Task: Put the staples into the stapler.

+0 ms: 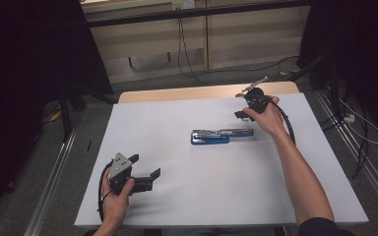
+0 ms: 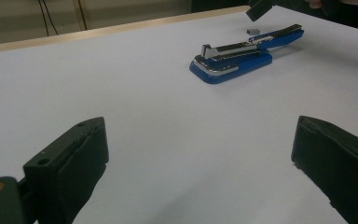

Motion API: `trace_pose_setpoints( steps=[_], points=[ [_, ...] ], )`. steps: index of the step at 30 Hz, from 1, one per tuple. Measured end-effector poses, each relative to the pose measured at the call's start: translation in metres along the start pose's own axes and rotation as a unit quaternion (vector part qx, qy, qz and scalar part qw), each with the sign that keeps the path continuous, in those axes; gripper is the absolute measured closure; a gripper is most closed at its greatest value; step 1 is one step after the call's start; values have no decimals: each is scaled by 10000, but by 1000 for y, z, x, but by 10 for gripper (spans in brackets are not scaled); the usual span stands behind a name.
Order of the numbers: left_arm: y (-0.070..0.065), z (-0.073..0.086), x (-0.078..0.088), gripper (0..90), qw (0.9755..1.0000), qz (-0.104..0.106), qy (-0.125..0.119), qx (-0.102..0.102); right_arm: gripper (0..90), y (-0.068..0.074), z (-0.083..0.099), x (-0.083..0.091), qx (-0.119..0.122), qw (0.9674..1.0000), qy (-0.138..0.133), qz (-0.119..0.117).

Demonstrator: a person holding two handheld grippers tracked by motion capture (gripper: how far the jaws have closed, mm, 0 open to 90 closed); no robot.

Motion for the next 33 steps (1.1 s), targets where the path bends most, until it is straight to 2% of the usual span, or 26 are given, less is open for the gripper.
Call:
trace_pose_setpoints(
  steps=[4,8,14,18,19,26,33],
  points=[
    [1,0,1,40,10000,-2,-5,-3,212,-10,9,-1,-170,9996,180,128],
    [2,0,2,40,10000,-70,-17,3,164,-12,16,-2,-227,9993,309,23],
    [7,2,1,41,9999,-135,33,68,348,-10,19,-3,-100,9987,500,-84],
    [7,2,0,40,9999,-99,70,31,415,-9,22,-6,-90,9982,584,-120],
    [7,3,-1,40,9999,-104,60,76,426,-9,23,-7,-83,9980,601,-157],
    [7,3,0,41,9999,-100,67,68,602,-2,27,-12,3,9966,739,-376],
    [6,3,-1,41,9999,-92,81,41,677,-1,27,-13,17,9965,746,-382]
  ],
)
Point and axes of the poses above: each handheld gripper's, and its own axes: x roughly backward along the jaws, z roughly out of its underside, y roughly to its left, the point moved 10 cm from there along -x, roughly forward along the jaws
